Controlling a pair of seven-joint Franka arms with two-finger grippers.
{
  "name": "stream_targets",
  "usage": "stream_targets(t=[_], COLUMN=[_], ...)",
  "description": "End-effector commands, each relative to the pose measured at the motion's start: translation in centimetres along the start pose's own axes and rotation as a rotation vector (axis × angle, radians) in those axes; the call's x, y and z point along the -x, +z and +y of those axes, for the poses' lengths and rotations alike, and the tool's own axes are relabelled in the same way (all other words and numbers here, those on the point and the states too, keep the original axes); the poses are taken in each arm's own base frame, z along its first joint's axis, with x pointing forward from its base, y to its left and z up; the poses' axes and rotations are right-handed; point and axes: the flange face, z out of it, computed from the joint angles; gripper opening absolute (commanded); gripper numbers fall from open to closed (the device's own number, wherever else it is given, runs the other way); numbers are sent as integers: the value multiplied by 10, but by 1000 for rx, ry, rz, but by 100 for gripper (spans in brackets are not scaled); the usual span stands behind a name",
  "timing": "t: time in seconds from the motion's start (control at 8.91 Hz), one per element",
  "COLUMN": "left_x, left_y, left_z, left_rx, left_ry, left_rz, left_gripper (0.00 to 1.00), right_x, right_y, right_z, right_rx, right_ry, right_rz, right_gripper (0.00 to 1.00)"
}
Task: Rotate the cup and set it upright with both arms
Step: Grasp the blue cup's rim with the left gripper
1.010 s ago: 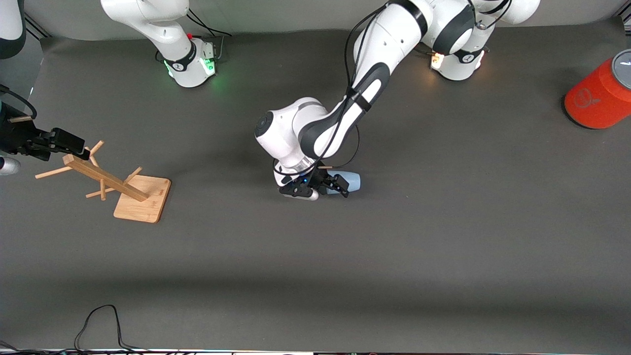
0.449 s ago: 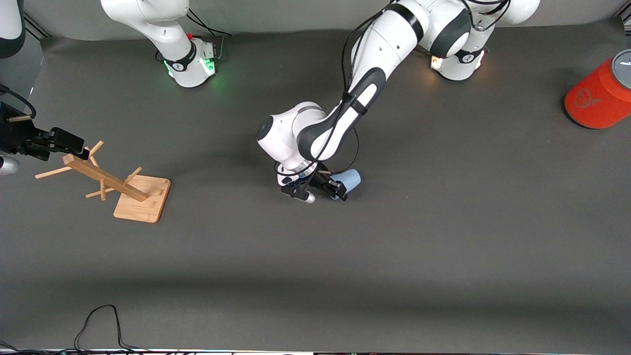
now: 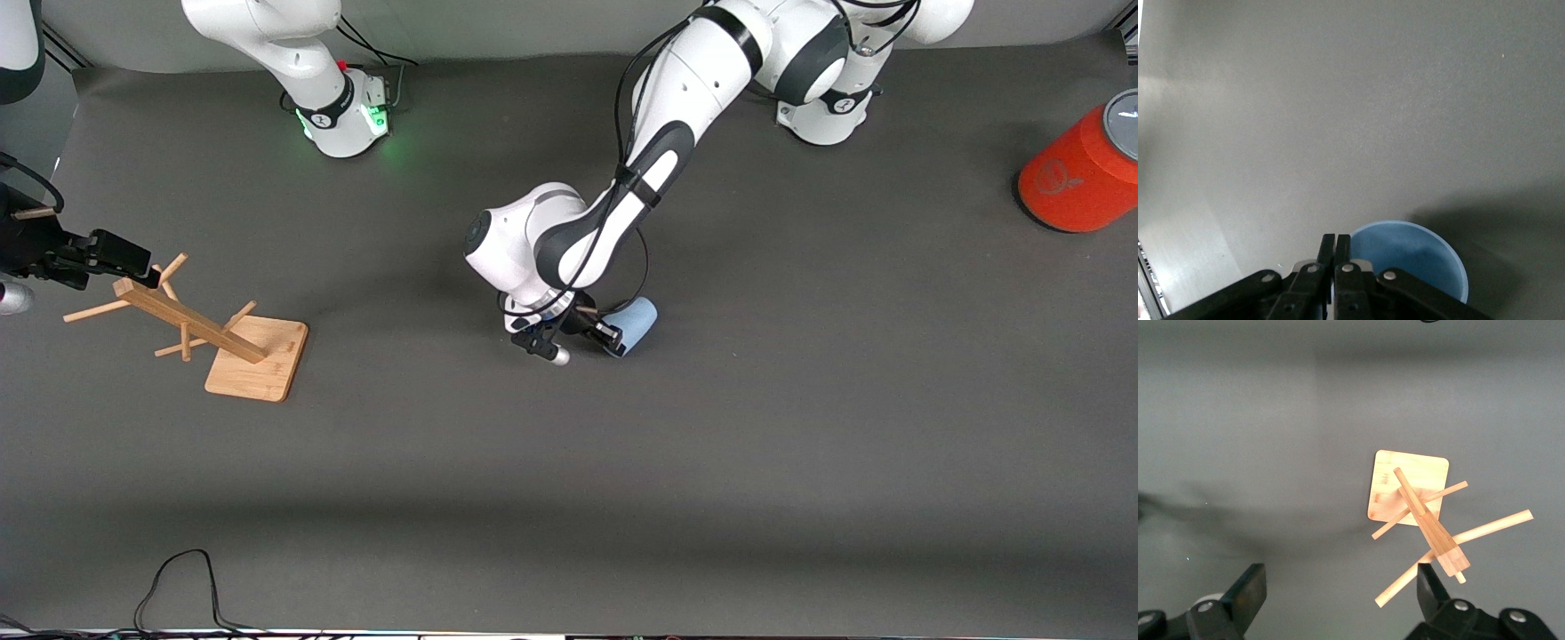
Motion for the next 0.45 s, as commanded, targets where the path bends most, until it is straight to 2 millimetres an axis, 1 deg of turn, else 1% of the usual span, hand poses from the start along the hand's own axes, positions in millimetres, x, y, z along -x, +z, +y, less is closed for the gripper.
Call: stream_targets(t=[0.0, 0.11, 0.22, 0.34], left_x=[3, 4, 2, 0], left_y=[-21, -32, -39, -46], left_z=[-21, -40, -75, -107], left_rx=[-28, -27, -6, 67], left_ry=[61, 79, 51, -1], left_rz=[-5, -21, -39, -55], left_gripper=[0, 0, 0, 0], right_x=[0, 0, 0, 0], right_y=[-6, -6, -7, -8], right_z=[2, 3, 3, 5], right_rx=[13, 15, 15, 15], right_ry=[-13, -9, -10, -9], right_rz=[8, 7, 8, 10], right_gripper=[100, 100, 100, 100])
